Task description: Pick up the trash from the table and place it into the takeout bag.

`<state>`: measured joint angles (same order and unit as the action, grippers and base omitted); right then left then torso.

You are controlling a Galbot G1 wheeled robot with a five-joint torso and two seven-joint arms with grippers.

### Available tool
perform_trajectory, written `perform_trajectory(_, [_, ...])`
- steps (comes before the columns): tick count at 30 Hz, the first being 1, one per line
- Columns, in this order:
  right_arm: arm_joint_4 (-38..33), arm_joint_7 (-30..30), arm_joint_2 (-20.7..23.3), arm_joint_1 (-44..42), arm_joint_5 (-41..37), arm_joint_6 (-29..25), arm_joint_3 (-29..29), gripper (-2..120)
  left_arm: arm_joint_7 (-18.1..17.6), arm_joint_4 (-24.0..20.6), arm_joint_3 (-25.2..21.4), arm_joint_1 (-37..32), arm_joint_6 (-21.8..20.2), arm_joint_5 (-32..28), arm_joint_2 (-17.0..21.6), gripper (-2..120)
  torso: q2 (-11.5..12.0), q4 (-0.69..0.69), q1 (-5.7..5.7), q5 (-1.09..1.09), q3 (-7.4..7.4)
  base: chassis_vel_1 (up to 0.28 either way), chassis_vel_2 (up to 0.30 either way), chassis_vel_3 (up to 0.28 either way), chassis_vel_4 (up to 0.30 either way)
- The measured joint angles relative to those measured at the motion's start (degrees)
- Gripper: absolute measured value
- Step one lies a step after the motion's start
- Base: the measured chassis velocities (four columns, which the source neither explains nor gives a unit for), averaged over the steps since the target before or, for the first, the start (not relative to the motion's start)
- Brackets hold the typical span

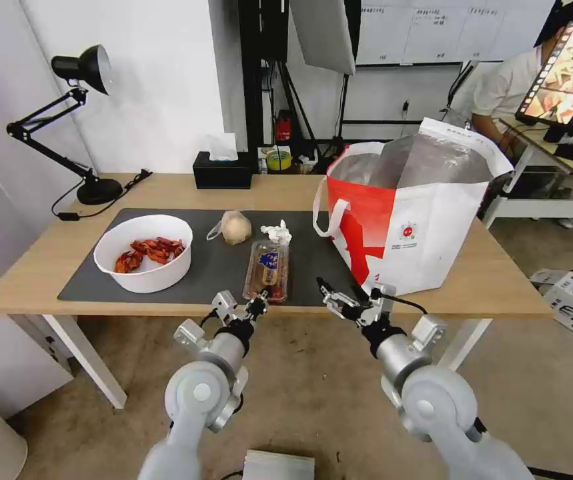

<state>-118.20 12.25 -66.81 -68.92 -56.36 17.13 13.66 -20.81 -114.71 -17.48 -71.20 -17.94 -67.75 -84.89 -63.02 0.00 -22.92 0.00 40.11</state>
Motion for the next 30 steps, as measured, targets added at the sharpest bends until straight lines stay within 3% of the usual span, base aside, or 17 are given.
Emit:
perform_trajectory(14, [8.81,4.28,-0.92,12.81,-9.94,1.44,-5.60,100,0.03,0.33,-0.10,0.13,0.02,0.14,-0.03,0,0.00,0.01,0.00,-0.01,0.00,0.000,0.000,0.000,0.000])
perform_trajectory(30, [15.47,7.68,-3.79,19.18,-11.16,2.06,-11.87,98,0.04,0.54,0.07,0.37,0.03,0.43,-0.60,0,0.00,0.00,0.00,-0.01,0.00,0.000,0.000,0.000,0.000])
